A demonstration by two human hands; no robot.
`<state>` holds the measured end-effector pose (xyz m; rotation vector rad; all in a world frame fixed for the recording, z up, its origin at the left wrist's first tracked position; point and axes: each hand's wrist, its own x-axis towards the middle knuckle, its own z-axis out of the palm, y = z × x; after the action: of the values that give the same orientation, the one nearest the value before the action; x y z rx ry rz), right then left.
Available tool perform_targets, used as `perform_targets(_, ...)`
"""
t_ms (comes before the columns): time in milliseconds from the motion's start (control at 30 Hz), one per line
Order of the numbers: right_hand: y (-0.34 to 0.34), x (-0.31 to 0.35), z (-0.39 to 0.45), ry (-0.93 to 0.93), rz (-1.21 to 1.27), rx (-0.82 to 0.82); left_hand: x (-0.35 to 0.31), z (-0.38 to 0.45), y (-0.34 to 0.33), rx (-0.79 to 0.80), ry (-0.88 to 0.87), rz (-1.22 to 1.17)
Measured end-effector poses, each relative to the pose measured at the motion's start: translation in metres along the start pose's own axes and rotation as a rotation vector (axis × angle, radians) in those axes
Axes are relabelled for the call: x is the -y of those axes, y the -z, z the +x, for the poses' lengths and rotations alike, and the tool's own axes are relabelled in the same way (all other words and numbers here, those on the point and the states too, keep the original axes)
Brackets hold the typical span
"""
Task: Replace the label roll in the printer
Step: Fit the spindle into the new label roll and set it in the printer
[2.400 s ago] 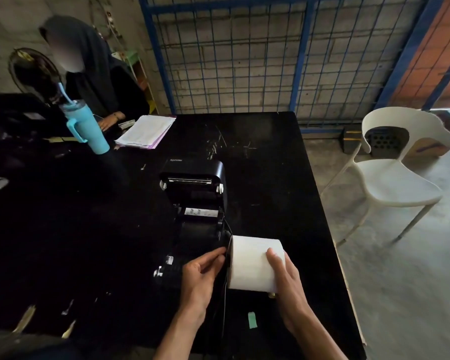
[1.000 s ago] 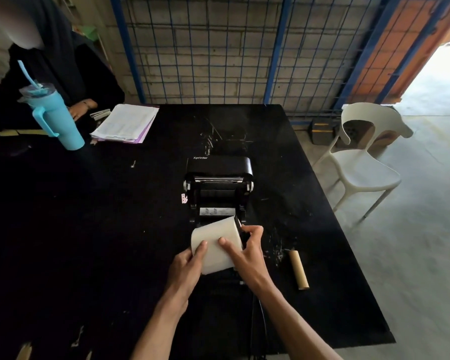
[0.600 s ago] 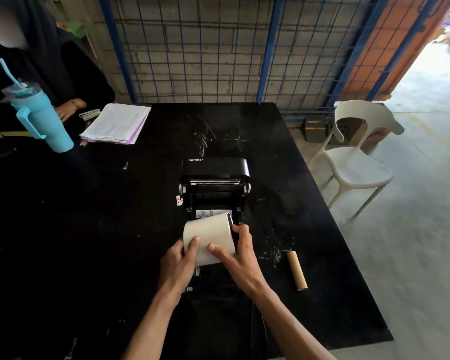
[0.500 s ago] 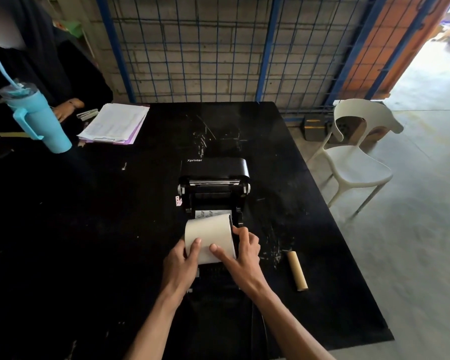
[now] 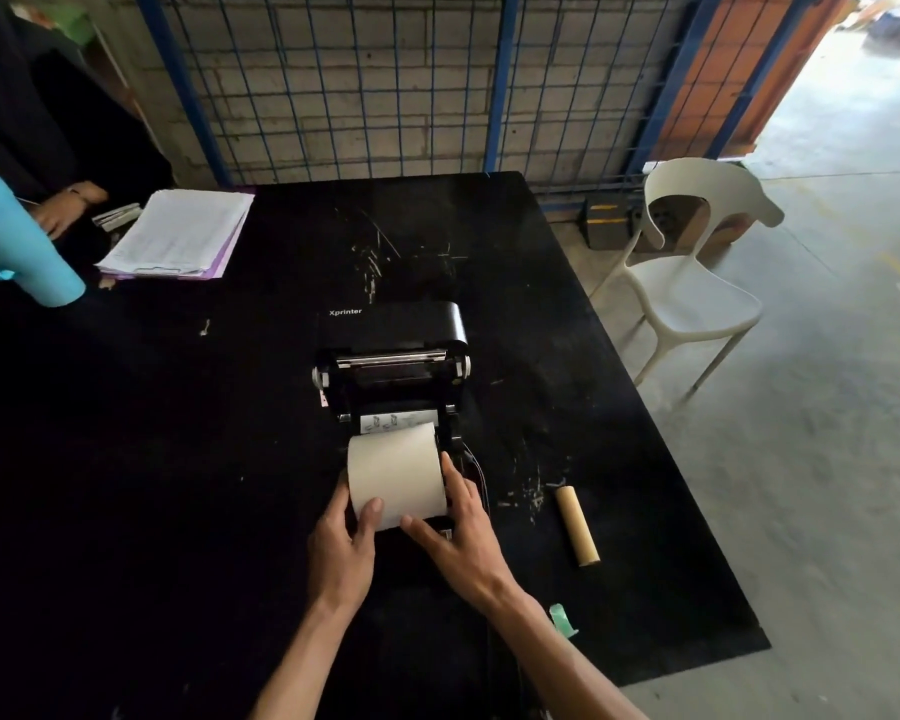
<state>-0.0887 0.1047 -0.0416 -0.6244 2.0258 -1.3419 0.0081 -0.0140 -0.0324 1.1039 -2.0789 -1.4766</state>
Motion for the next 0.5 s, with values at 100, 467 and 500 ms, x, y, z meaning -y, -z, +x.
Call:
perform_targets(100, -0.002, -0.004, 0.001, -0.007, -0.007, 0.003, -0.003, 0.003, 0.002, -0.016, -0.006, 0.012)
perform_targets(467, 0.005, -0.019, 0.004, -0.013, 0.003, -0.018, 0.011, 0.006, -0.012, -0.067, 0.018, 0.006)
perform_targets(500, 0.005, -0.018, 0.006, -0.013, -0.006, -0.018, 0.012, 0.007, -0.012, -0.075, 0.024, 0.002)
